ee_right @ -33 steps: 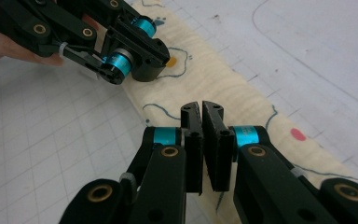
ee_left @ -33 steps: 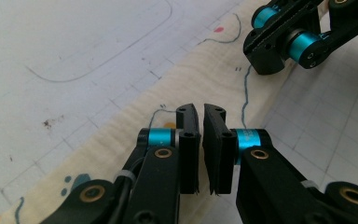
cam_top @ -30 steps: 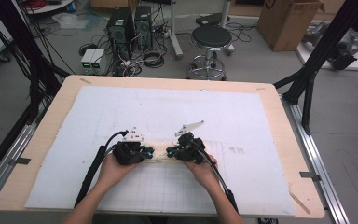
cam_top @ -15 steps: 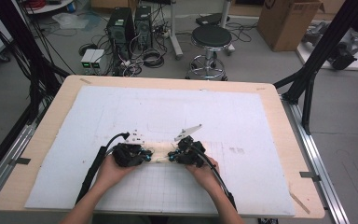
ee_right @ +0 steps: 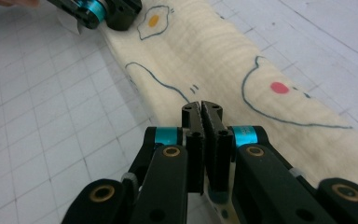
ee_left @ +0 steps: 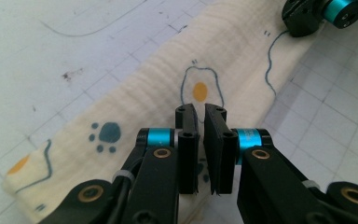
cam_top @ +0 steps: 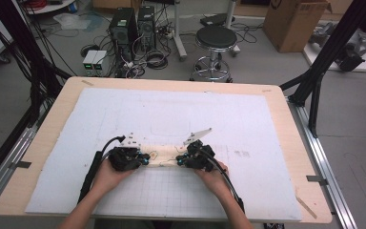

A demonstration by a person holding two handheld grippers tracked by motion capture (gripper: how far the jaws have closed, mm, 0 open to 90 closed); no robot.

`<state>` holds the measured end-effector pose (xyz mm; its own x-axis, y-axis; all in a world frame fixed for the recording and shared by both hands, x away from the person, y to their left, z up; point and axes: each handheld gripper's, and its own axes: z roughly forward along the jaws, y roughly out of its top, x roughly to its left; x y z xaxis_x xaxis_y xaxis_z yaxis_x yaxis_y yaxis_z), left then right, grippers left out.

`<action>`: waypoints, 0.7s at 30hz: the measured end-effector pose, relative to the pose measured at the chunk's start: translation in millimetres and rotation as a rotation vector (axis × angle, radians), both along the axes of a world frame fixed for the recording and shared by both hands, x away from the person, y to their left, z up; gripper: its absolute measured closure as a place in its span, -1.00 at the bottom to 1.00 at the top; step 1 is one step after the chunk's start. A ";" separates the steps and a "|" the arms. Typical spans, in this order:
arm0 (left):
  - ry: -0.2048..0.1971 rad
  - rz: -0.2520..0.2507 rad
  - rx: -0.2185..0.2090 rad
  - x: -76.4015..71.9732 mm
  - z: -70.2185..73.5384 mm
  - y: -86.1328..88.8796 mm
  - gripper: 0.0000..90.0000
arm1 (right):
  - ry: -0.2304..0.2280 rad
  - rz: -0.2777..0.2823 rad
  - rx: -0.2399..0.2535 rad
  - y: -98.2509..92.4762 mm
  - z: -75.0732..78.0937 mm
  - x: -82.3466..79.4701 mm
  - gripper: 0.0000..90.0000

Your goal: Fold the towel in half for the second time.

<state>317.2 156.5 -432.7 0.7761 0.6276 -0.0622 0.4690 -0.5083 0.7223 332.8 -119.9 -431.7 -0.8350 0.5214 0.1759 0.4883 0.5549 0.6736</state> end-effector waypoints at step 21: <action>-0.003 0.056 -0.023 -6.2 -0.3 35.7 0.80 | -0.007 -0.072 0.004 -42.7 -1.3 -2.7 0.93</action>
<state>311.1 192.2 -433.0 0.7397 0.6687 -0.0748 0.4939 -0.4641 0.7353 330.1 -162.6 -432.9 -0.7964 0.5796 0.1727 0.5224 0.5154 0.6793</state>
